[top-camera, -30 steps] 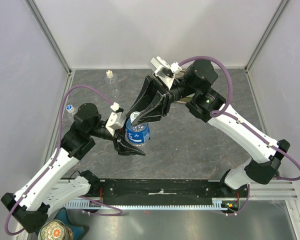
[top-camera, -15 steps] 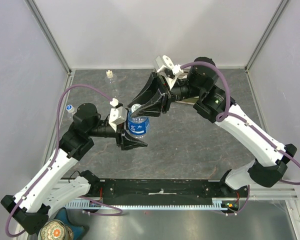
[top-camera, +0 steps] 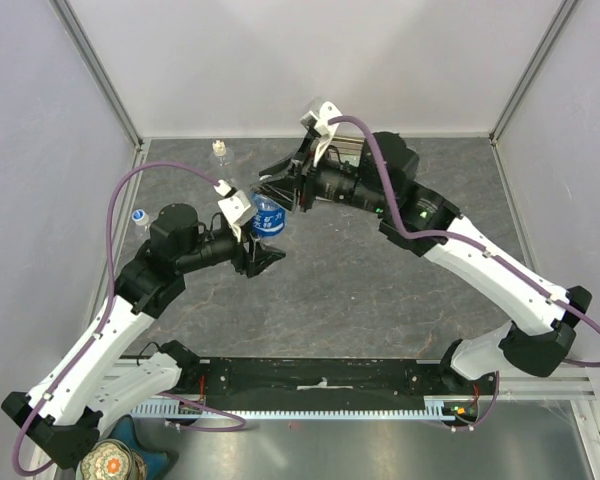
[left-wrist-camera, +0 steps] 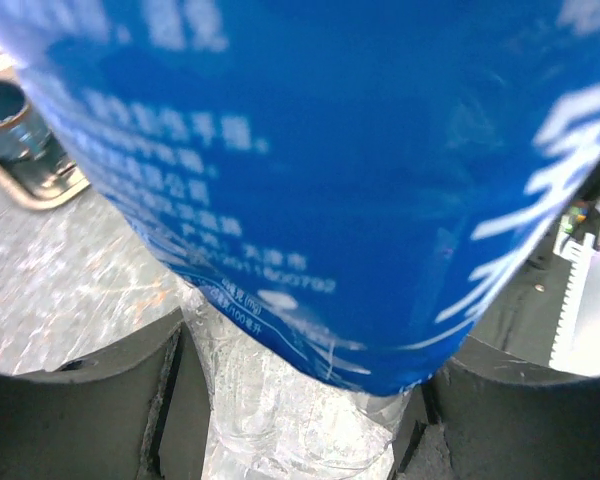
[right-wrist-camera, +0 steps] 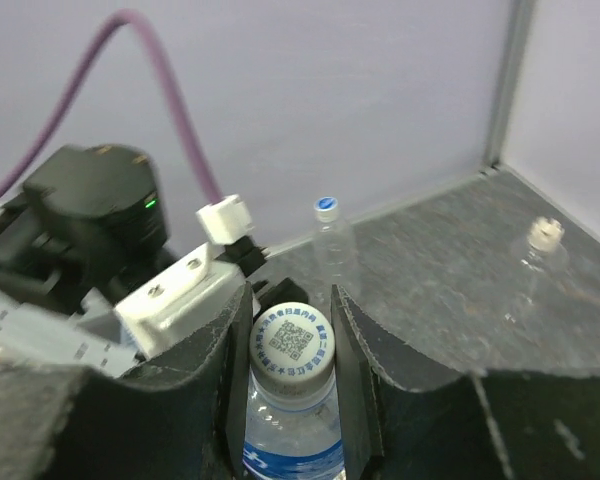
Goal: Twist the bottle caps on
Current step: Screw the bottle cap onto the plastic bottle.
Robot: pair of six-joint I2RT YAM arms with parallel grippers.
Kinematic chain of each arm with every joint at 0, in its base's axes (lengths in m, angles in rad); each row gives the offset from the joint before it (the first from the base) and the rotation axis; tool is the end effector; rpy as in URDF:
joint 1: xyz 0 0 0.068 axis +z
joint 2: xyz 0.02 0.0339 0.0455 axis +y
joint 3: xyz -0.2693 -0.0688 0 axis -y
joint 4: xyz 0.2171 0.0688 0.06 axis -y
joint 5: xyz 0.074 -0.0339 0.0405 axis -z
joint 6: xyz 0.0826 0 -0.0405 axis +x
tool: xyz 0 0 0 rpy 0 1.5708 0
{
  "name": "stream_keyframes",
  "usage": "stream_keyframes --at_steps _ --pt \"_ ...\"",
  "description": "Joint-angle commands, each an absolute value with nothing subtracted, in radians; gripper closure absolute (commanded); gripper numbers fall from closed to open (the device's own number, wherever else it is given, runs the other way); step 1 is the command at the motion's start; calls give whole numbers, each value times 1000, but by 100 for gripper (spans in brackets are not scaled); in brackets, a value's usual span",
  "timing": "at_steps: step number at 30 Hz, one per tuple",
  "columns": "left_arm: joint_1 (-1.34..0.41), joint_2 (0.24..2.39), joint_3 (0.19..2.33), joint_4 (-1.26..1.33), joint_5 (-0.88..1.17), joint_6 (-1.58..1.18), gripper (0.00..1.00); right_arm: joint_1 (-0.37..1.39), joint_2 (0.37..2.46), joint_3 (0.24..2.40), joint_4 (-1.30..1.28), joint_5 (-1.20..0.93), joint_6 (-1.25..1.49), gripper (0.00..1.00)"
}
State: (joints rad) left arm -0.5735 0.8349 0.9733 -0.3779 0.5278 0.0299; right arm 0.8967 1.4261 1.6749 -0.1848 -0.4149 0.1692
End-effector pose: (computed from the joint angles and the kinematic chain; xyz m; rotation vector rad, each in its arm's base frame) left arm 0.1347 -0.1365 0.3680 0.9100 1.6240 -0.8578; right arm 0.1775 0.2756 0.5012 -0.8987 1.3584 1.1490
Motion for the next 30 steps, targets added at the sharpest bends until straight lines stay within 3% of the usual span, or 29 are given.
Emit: stream_keyframes --at_steps 1,4,6,13,16,20,26,29,30 --pt "-558 821 1075 -163 290 41 98 1043 1514 1621 -436 -99 314 98" --pt "-555 824 1066 -169 219 48 98 1101 1560 1678 -474 90 366 93" --pt "-554 819 1058 -167 201 51 98 1123 1577 1700 -472 193 403 81" --pt "-551 816 1039 -164 225 51 98 1149 1629 1879 -531 285 381 56" --pt "-549 811 1026 -170 233 60 98 1150 1625 1994 -563 221 331 47" --pt "-548 807 1005 -169 236 60 98 1143 1576 2048 -571 146 296 25" --pt "-548 805 997 -167 293 58 98 1074 1488 2025 -604 55 249 12" --pt "-546 807 986 -169 436 54 98 974 1453 2028 -583 -182 210 10" --pt "-546 807 982 -167 489 52 98 944 1444 2025 -563 -403 189 10"
